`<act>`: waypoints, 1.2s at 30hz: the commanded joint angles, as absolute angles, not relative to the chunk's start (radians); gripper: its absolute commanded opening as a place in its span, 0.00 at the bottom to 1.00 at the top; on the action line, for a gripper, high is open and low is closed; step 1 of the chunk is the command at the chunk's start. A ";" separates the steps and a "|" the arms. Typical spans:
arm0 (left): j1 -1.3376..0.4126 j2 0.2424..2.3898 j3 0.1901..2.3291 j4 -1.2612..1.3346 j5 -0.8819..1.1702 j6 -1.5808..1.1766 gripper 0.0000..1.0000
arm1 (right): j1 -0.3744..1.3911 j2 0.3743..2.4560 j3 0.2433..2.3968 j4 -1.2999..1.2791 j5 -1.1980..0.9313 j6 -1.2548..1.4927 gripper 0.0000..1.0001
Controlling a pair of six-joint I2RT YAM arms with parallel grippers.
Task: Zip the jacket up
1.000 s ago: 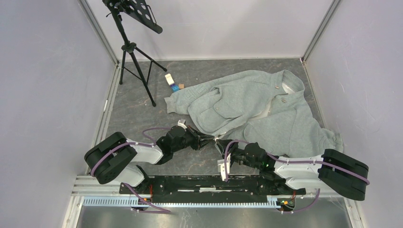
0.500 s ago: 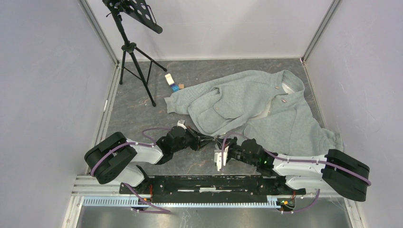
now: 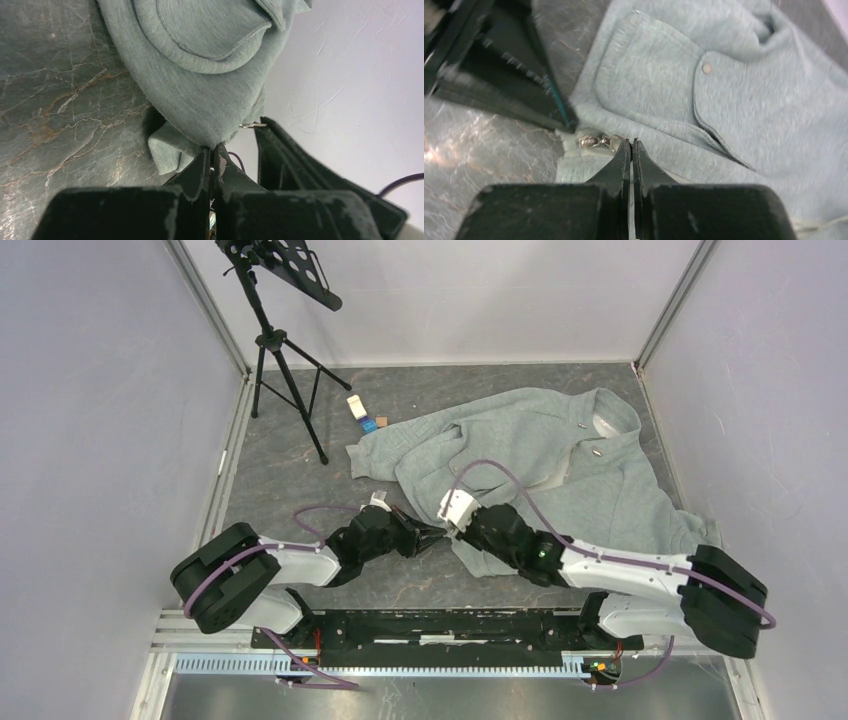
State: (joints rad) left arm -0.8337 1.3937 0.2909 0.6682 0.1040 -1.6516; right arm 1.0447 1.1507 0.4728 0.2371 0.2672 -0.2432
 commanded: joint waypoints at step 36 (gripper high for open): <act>-0.744 1.233 0.314 0.527 0.349 -1.021 0.02 | 1.070 1.275 0.917 -0.790 0.956 0.314 0.00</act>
State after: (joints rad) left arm -0.7925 1.2591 0.3244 0.6491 0.2455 -1.1389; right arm 1.0664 1.2919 0.8970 -0.5407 0.6598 0.3283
